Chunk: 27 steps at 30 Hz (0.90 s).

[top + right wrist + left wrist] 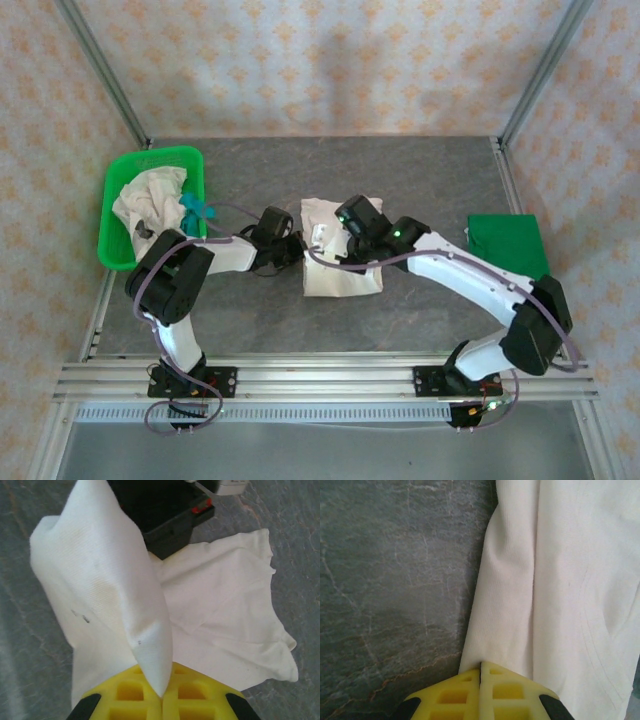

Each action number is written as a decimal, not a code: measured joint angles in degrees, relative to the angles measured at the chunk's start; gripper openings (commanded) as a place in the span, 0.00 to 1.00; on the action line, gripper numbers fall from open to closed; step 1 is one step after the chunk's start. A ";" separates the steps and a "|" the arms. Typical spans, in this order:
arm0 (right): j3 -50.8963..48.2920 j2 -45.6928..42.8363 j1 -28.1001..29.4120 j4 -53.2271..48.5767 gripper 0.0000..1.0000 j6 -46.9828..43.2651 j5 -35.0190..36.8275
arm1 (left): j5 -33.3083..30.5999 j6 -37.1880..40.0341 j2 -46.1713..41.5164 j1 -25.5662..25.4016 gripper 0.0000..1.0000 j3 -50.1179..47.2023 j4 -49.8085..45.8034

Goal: Fold and stack the t-shirts

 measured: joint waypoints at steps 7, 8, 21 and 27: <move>5.57 7.41 -5.16 1.09 0.00 -3.54 -1.38 | 2.89 0.90 1.18 1.84 0.00 0.00 2.23; 6.49 8.33 -5.79 1.18 0.00 -3.93 -1.64 | 3.37 1.11 1.38 2.05 0.00 0.00 2.54; 19.52 19.91 -11.39 1.90 0.00 -8.13 -4.42 | 6.47 3.69 2.62 3.52 0.00 0.57 3.56; 25.20 25.75 -13.35 1.88 0.00 -9.60 -4.28 | 7.28 4.15 4.00 3.98 0.00 1.92 3.78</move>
